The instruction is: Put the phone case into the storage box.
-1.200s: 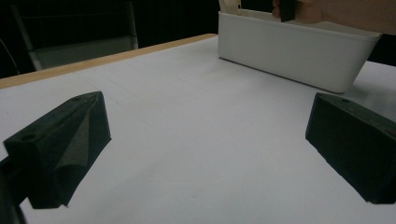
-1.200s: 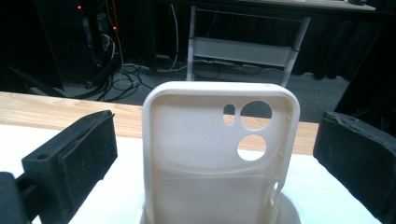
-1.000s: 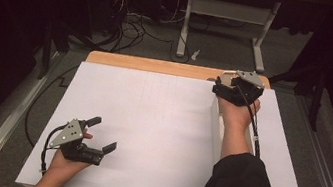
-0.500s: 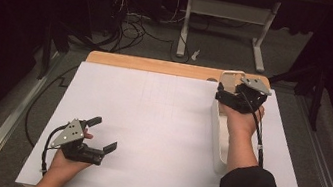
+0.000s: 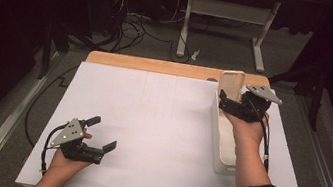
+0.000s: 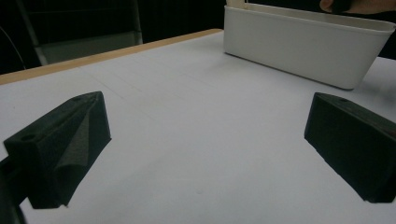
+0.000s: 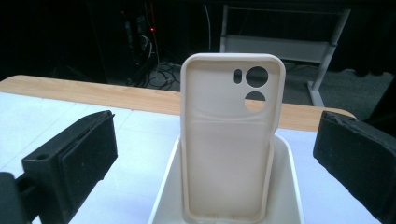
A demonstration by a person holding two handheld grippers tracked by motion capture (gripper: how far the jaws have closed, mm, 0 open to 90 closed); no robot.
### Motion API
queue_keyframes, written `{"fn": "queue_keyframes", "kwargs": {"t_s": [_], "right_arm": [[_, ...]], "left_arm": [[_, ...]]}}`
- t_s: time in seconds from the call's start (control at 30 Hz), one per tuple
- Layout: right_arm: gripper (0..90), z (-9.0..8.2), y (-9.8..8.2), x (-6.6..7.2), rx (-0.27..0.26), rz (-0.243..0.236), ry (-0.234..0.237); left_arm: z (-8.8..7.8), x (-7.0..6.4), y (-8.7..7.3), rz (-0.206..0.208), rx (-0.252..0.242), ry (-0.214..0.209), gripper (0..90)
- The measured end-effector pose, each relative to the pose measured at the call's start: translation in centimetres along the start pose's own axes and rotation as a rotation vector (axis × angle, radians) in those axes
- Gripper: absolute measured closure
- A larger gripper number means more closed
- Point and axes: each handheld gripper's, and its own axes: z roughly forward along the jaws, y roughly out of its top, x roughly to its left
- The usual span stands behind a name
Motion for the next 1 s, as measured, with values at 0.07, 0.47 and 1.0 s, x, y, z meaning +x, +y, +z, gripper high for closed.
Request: {"fn": "queue_keyframes", "kwargs": {"t_s": [0.07, 0.47, 1.0], "right_arm": [[0.1, -0.5, -0.1, 0.0, 0.003, -0.007, 0.015], [0.1, -3.1, -1.5, 0.0, 0.023, -0.047, 0.084], [0.1, -8.0, -2.7, -0.2, -0.036, -0.094, 0.184]], "left_arm": [[0.0, 0.0, 0.0, 0.001, 0.001, 0.0, 1.4], [0.1, -0.2, -0.1, 0.02, 0.017, 0.006, 1.4], [-0.1, -0.2, -0.2, 0.011, 0.017, 0.014, 1.4]]}}
